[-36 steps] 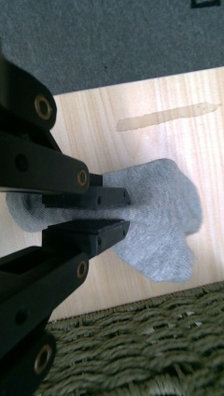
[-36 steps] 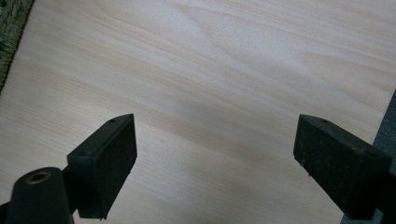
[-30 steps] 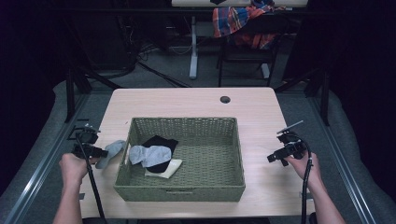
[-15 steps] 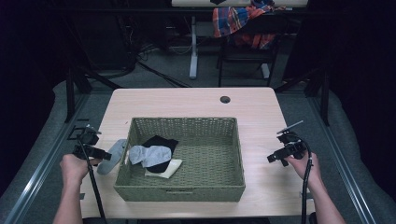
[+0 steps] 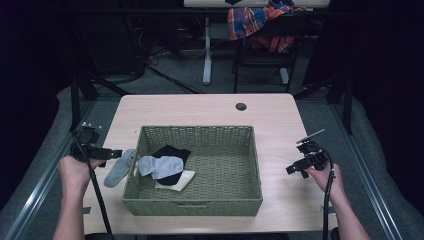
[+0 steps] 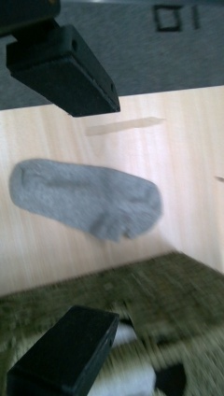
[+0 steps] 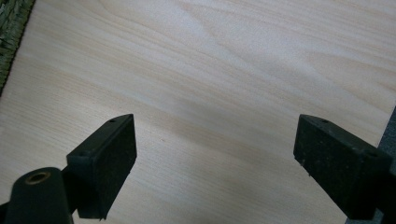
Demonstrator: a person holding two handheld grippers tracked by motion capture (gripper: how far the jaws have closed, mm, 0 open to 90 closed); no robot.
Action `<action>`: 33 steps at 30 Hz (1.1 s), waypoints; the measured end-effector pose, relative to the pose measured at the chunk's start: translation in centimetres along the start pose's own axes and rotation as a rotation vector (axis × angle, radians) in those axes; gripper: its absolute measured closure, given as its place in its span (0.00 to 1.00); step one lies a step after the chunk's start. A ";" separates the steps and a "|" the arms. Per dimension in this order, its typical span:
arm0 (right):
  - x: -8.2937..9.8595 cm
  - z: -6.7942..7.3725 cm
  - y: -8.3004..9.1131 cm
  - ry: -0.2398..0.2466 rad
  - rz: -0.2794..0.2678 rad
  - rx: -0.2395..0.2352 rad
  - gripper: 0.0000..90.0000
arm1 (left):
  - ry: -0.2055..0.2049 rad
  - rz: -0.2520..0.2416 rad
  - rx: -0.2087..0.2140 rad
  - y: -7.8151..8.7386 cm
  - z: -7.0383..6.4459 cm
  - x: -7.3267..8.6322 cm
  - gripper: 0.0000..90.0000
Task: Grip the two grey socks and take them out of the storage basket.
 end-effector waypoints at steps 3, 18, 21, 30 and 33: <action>0.0 0.0 0.0 0.004 0.004 0.001 0.14 | -0.056 -0.034 0.005 1.1 -2.0 -1.0 0.00; 0.0 0.0 0.0 -0.004 -0.004 -0.002 0.14 | -0.272 -0.020 0.071 0.8 -10.2 -2.2 0.02; 0.0 0.0 0.0 -0.002 -0.002 -0.003 0.14 | -0.292 0.004 0.088 0.1 -11.0 -2.0 0.03; -0.1 0.0 0.1 -0.009 -0.006 0.000 0.14 | -0.323 0.053 0.113 -1.7 -12.8 -1.5 0.05; 0.0 0.1 0.2 -0.003 -0.006 -0.004 0.14 | -0.344 0.076 0.115 -2.4 -13.8 -1.3 0.05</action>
Point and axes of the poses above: each handheld gripper's, and its own axes: y roughly backward along the jaws, x roughly out of its underside, z roughly to its left, the point moved 8 cm from there along -y, roughly forward along the jaws, and after that the axes turned 5 degrees about y, right-handed, at the moved point
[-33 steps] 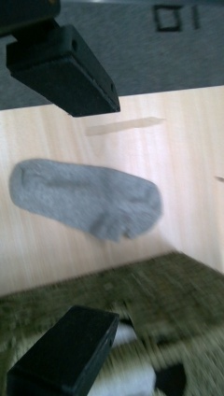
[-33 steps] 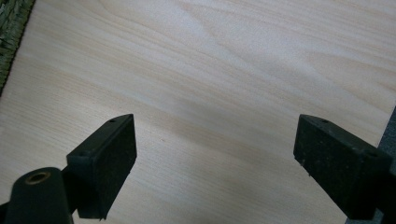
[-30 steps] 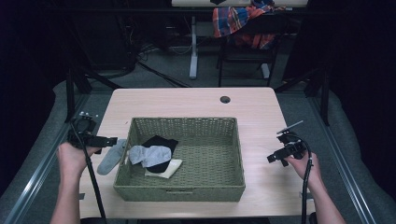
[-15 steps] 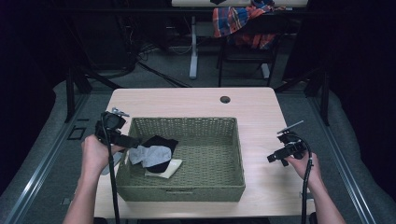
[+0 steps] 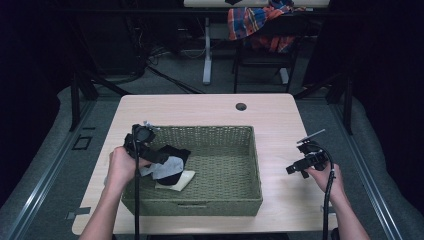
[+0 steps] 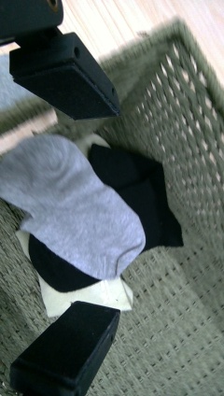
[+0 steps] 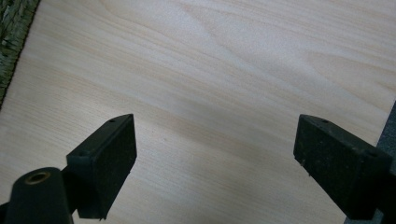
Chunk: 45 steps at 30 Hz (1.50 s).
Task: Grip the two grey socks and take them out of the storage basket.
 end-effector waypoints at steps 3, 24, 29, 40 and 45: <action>0.0 0.0 0.2 0.009 0.008 0.002 0.14 | -0.019 0.029 0.009 -0.8 -1.0 0.0 0.05; -0.4 0.3 -0.1 -0.006 -0.014 0.011 0.14 | -0.058 0.218 0.055 -5.3 -2.9 1.3 0.29; -0.3 0.2 0.0 0.012 0.001 0.004 0.14 | -0.062 0.246 0.043 -5.7 -3.0 1.8 0.38; -0.4 0.5 0.0 0.014 -0.005 0.000 0.14 | -0.040 0.299 0.014 -6.6 -2.6 2.4 0.58; -0.4 0.4 0.1 0.012 -0.009 0.002 0.14 | -0.068 0.329 -0.008 -7.0 -2.7 2.9 0.65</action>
Point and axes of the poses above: each handheld gripper's, and its own axes: y roughly backward along the jaws, x roughly out of its underside, z roughly to its left, the point moved 8 cm from there along -y, roughly forward along the jaws, and after that the axes turned 5 degrees about y, right-handed, at the moved point
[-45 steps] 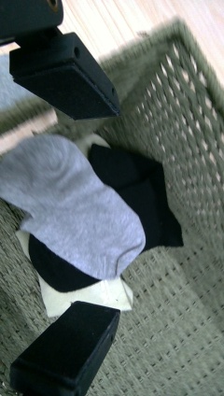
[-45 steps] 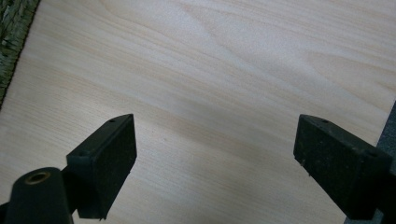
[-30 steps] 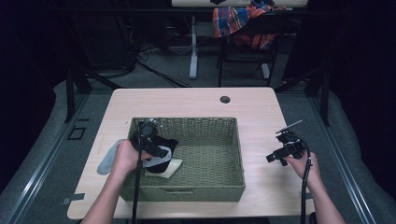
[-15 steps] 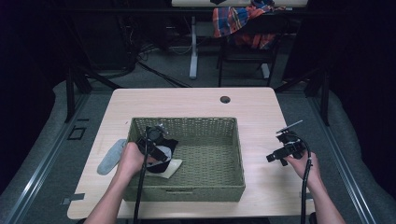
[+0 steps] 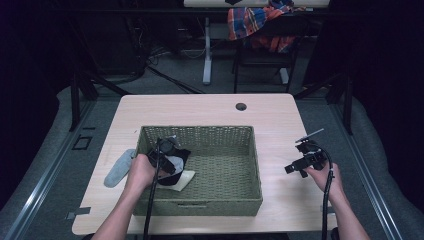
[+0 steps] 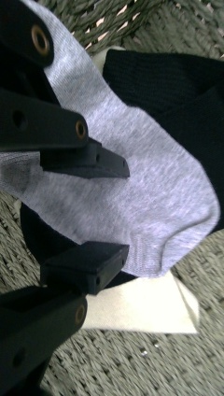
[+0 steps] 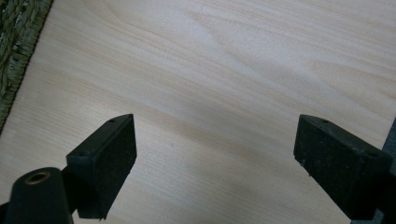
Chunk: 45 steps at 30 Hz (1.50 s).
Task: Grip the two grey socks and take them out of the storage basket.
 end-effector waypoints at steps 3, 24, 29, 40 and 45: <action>0.0 0.0 0.0 -0.001 -0.003 0.007 0.14 | -0.027 0.018 -0.020 -0.3 -0.2 0.2 0.70; 0.0 -0.1 0.0 -0.003 0.002 -0.006 0.14 | -0.041 -0.110 0.000 2.4 0.3 -0.2 1.00; 0.0 -0.1 0.0 -0.004 0.001 -0.006 0.14 | -0.026 -0.121 -0.002 2.7 0.8 -0.1 1.00; 0.1 0.0 0.0 -0.005 0.003 -0.017 0.14 | 0.031 -0.040 -0.030 1.8 2.1 0.7 0.58; 0.0 0.1 -0.1 -0.009 0.001 -0.021 0.14 | 0.064 -0.027 0.017 1.2 2.2 1.0 0.59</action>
Point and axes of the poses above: each handheld gripper's, and its own axes: y roughly backward along the jaws, x roughly out of its underside, z roughly to its left, the point moved 8 cm from there along -y, roughly forward along the jaws, and after that the axes turned 5 degrees about y, right-handed, at the moved point
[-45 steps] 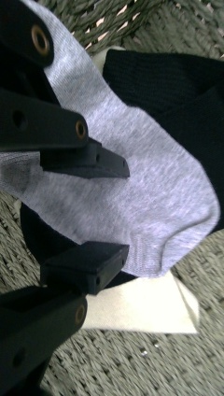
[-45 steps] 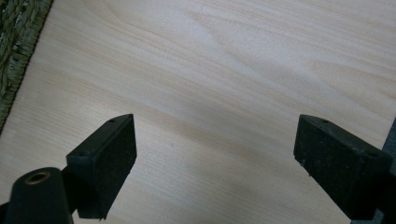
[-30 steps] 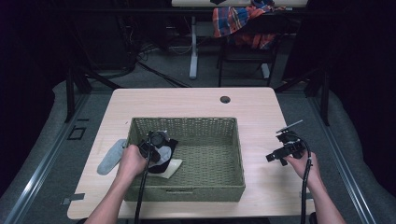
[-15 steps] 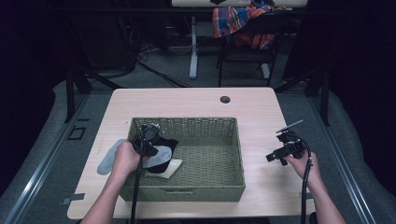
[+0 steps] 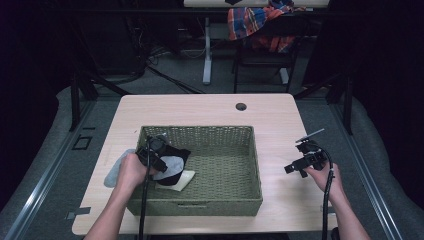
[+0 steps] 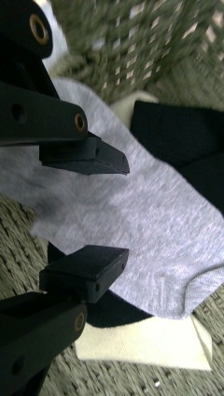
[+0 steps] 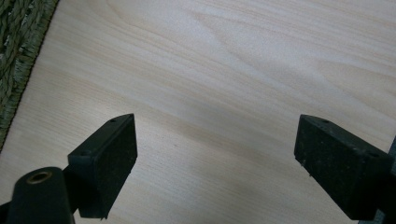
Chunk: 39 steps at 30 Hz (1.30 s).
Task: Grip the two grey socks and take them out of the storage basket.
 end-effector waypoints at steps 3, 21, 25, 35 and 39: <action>0.0 0.0 0.0 0.003 0.000 0.004 0.14 | -0.017 0.010 -0.007 -0.7 -0.5 -0.4 0.59; -0.1 0.0 0.1 -0.005 -0.007 0.004 0.14 | -0.096 -0.017 -0.086 0.0 -0.8 -0.6 0.98; -0.1 -0.1 0.1 -0.010 -0.013 0.005 0.14 | -0.092 -0.069 -0.061 1.5 -1.0 -0.7 0.98; -0.1 -0.1 0.1 -0.010 -0.011 0.003 0.14 | -0.076 -0.174 -0.018 4.4 -1.2 -0.8 0.98; -0.1 0.0 0.0 -0.009 -0.011 0.001 0.14 | -0.088 -0.190 -0.014 5.1 -1.5 -0.9 0.98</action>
Point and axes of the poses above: each handheld gripper's, and its own axes: y roughly backward along the jaws, x roughly out of its underside, z roughly to its left, the point moved 8 cm from there along -y, roughly forward along the jaws, and after that the axes turned 5 degrees about y, right-handed, at the moved point
